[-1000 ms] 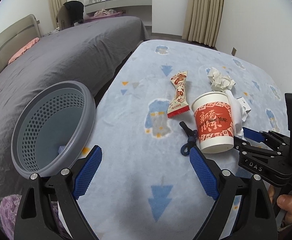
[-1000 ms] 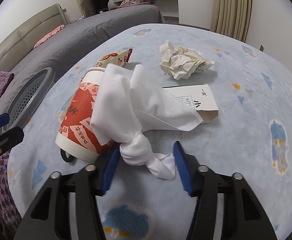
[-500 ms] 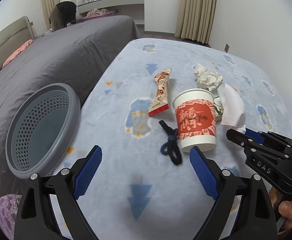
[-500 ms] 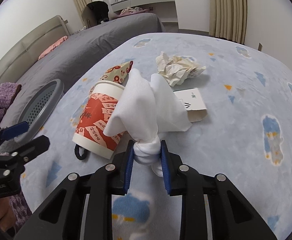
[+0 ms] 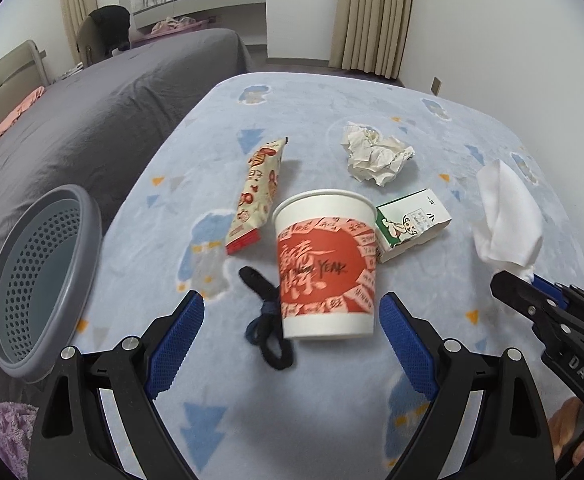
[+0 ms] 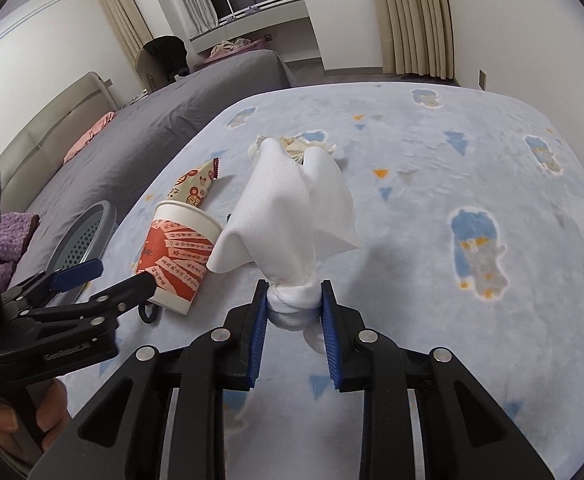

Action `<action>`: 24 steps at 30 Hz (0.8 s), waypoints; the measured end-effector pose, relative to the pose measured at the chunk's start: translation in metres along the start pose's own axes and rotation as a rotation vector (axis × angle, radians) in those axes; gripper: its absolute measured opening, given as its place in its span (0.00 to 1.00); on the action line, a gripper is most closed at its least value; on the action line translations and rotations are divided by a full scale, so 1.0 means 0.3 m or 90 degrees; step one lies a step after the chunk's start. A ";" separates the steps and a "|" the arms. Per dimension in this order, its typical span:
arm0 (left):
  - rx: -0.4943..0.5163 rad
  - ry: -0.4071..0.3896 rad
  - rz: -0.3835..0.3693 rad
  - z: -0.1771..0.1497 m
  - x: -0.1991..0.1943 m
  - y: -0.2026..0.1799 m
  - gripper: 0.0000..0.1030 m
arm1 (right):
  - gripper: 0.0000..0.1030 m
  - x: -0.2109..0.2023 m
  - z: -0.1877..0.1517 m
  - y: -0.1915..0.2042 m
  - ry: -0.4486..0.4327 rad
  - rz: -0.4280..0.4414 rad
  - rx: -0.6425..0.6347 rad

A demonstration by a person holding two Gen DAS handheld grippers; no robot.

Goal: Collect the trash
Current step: 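Grasp the white tissue with the right tool while the left tool grasps the red paper cup, then lift the paper cup and tissue and carry both tools over the grey basket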

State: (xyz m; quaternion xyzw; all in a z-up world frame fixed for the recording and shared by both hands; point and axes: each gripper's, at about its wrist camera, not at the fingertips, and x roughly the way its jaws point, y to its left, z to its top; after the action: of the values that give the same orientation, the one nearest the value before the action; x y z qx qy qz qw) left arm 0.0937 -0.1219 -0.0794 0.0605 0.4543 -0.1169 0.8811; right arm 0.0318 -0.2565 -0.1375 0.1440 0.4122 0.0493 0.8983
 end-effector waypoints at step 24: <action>-0.008 0.025 -0.033 0.013 0.090 -0.034 0.57 | 0.24 0.015 -0.006 -0.029 0.009 0.005 0.007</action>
State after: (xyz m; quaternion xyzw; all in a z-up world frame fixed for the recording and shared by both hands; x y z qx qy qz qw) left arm 0.1093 -0.1366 -0.0991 0.0457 0.4736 -0.1359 0.8690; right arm 0.0331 -0.2635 -0.1444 0.1501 0.4178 0.0520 0.8945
